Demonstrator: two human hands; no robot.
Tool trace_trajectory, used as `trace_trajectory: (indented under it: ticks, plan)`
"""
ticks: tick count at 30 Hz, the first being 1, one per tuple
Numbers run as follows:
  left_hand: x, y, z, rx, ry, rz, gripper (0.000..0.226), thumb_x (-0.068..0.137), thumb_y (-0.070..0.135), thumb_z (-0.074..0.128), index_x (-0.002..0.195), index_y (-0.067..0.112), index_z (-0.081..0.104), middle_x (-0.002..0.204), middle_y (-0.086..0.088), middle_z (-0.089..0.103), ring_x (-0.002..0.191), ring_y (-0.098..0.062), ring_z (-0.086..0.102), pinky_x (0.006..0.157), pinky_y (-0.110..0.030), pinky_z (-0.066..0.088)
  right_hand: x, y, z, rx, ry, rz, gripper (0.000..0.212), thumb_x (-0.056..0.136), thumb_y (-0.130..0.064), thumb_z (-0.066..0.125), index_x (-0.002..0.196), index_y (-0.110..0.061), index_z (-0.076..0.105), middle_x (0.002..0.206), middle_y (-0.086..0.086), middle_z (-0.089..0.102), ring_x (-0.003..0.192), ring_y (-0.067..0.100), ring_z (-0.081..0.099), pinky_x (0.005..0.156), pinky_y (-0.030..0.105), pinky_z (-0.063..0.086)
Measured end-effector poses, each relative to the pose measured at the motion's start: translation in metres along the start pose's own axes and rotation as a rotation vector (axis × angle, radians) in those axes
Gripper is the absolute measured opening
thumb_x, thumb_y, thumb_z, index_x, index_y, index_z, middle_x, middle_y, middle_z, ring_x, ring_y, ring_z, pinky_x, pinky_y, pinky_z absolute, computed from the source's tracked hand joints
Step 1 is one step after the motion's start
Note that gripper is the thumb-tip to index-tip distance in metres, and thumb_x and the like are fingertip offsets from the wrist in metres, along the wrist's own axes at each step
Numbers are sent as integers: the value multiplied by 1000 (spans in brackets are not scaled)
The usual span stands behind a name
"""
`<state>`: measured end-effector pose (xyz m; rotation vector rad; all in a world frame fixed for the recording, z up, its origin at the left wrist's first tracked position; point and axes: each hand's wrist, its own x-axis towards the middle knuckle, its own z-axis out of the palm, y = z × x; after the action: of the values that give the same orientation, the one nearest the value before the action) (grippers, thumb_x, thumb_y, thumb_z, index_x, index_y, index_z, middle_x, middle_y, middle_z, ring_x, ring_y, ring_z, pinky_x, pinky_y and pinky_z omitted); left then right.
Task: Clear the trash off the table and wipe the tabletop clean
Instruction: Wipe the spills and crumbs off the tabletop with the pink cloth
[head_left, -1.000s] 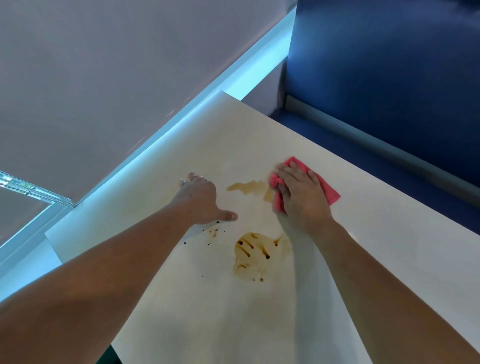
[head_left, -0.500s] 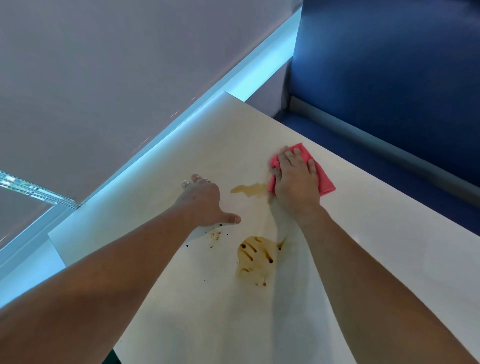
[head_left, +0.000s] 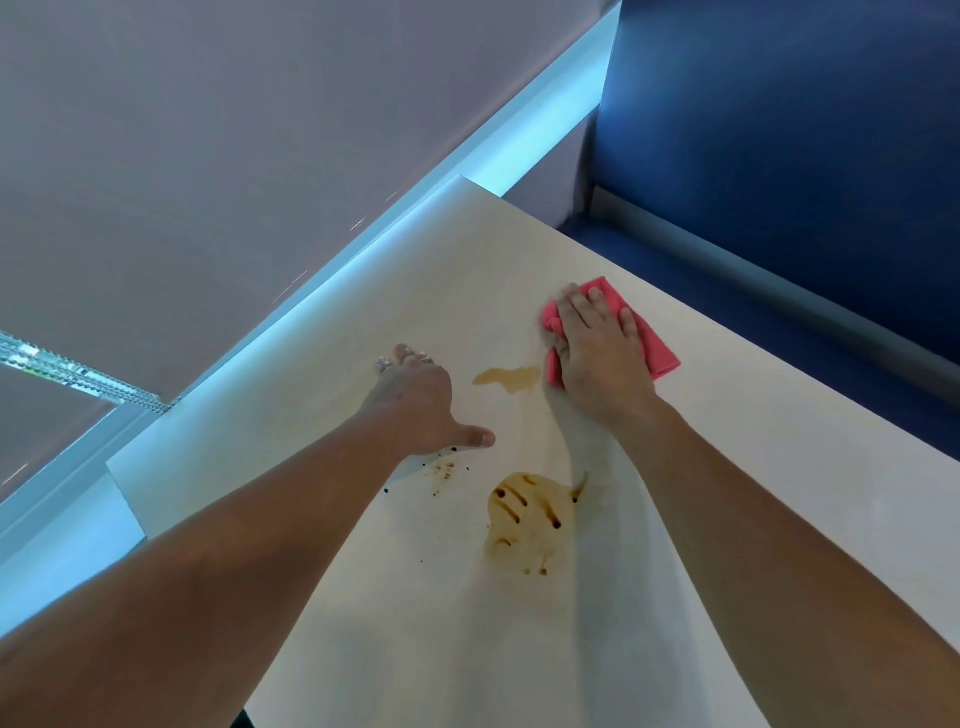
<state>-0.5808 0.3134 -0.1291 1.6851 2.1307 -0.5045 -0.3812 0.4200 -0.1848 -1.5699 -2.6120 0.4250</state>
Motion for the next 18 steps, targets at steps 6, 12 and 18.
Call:
trace_trajectory:
  ticks: [6, 12, 18]
  plan:
    - [1, 1, 0, 20, -26, -1, 112, 71, 86, 62, 125, -12, 57, 158, -33, 29, 154, -40, 14, 124, -56, 18, -55, 24, 1, -12, -52, -145, 61, 105, -43, 26, 163, -27, 14, 170, -12, 4, 156, 9, -4, 126, 40, -1]
    - [3, 0, 0, 9, -17, 1, 102, 68, 87, 63, 109, -6, 63, 151, -30, 40, 150, -39, 23, 122, -54, 23, -4, 28, -13, 48, -9, 110, 55, 110, -36, 24, 163, -23, 14, 170, -8, 8, 157, 16, -1, 126, 49, 2]
    - [4, 0, 0, 11, -31, -8, 101, 67, 88, 63, 104, -6, 63, 152, -32, 39, 149, -40, 26, 121, -53, 25, -52, -2, 0, 108, -65, -138, 55, 108, -38, 28, 161, -29, 22, 168, -15, 12, 156, 8, 0, 127, 42, 0]
